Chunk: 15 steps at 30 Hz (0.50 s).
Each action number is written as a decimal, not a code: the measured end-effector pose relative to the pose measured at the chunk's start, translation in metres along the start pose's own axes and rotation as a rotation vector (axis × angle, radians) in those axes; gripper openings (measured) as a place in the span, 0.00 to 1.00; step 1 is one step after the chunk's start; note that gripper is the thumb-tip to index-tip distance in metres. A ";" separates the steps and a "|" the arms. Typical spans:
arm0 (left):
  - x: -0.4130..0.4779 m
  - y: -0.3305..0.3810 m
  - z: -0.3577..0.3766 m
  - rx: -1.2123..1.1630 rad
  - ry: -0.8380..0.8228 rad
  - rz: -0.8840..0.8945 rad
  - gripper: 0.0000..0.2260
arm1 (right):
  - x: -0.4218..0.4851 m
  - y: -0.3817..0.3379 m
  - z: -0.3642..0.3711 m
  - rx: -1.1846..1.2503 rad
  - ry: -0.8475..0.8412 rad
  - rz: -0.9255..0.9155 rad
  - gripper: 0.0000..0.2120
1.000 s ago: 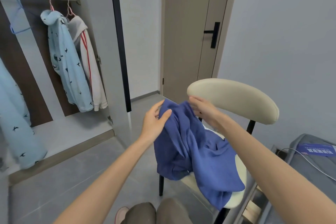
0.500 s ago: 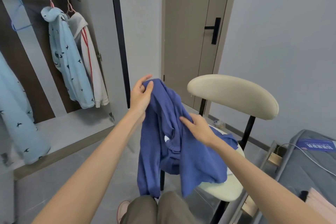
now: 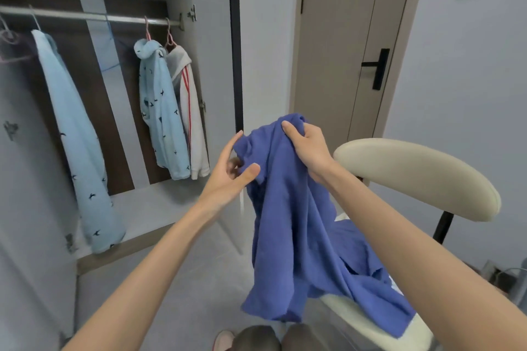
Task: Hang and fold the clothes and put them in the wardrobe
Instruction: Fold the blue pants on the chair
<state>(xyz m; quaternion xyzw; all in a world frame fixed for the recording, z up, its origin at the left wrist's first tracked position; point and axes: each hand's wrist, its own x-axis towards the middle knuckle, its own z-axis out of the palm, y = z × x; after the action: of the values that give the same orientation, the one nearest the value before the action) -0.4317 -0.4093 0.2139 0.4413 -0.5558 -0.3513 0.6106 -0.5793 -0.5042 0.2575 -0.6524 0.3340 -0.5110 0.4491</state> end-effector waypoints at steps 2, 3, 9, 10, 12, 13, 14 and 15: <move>-0.003 0.003 -0.013 0.070 0.012 0.045 0.34 | 0.002 -0.001 0.013 0.018 -0.019 0.006 0.12; -0.004 0.004 -0.019 0.111 0.021 0.058 0.34 | 0.002 -0.001 0.019 0.019 -0.024 0.007 0.13; -0.007 0.009 -0.058 0.291 0.137 0.059 0.25 | 0.008 0.012 0.052 -0.057 -0.043 0.029 0.19; -0.007 0.011 -0.063 0.268 0.143 0.034 0.24 | 0.010 0.016 0.056 -0.109 -0.055 0.043 0.20; -0.007 0.017 -0.072 0.171 0.163 -0.010 0.23 | 0.013 0.026 0.063 -0.235 -0.165 0.112 0.17; -0.007 0.021 -0.075 0.105 0.180 -0.027 0.22 | 0.013 0.030 0.066 -0.292 -0.256 0.151 0.15; -0.005 0.025 -0.078 0.028 0.202 -0.040 0.21 | 0.012 0.034 0.069 -0.346 -0.348 0.183 0.13; -0.003 0.029 -0.079 -0.049 0.229 -0.046 0.18 | 0.010 0.038 0.072 -0.389 -0.428 0.196 0.12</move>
<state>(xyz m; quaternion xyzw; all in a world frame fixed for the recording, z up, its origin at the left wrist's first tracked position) -0.3554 -0.3845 0.2405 0.4763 -0.4634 -0.3261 0.6723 -0.5068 -0.5100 0.2202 -0.7836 0.3849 -0.2425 0.4231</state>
